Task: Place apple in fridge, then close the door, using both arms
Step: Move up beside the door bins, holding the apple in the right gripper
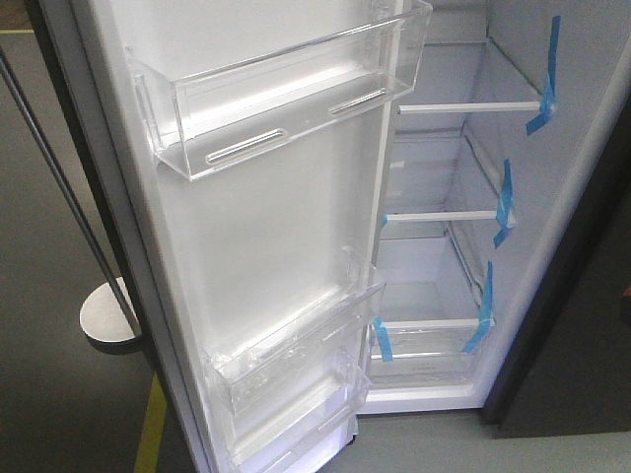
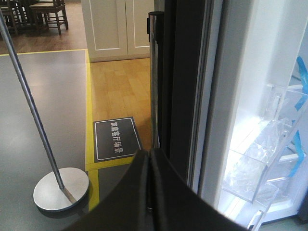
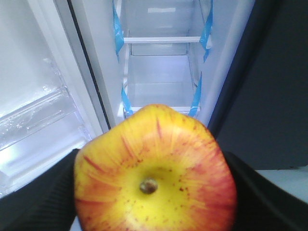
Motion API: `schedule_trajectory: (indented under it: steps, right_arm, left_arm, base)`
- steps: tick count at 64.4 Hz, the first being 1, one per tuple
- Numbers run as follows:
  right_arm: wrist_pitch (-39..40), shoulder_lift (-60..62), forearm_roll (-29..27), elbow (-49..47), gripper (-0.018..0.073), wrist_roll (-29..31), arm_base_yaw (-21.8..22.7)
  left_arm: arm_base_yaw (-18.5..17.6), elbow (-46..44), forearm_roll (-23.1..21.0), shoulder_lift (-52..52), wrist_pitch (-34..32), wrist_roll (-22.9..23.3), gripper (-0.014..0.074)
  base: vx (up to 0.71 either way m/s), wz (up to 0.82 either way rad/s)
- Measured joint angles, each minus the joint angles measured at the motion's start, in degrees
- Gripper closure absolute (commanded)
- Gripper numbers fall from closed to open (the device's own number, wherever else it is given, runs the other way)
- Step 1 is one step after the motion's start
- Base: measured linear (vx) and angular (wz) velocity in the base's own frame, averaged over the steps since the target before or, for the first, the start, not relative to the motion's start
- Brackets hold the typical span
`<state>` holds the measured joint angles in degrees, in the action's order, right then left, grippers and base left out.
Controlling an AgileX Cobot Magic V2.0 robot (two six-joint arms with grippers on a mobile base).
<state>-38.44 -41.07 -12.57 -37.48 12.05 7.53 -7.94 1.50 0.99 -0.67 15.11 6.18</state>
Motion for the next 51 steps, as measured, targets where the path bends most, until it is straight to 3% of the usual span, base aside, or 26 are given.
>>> schedule_trajectory:
  steps: [51]
  right_arm:
    - [0.00,0.00,0.00,0.00,0.0372,0.00,0.00]
  left_arm:
    - [0.00,0.00,0.00,0.00,0.00,0.00,0.0602]
  base:
    - [0.01,0.00]
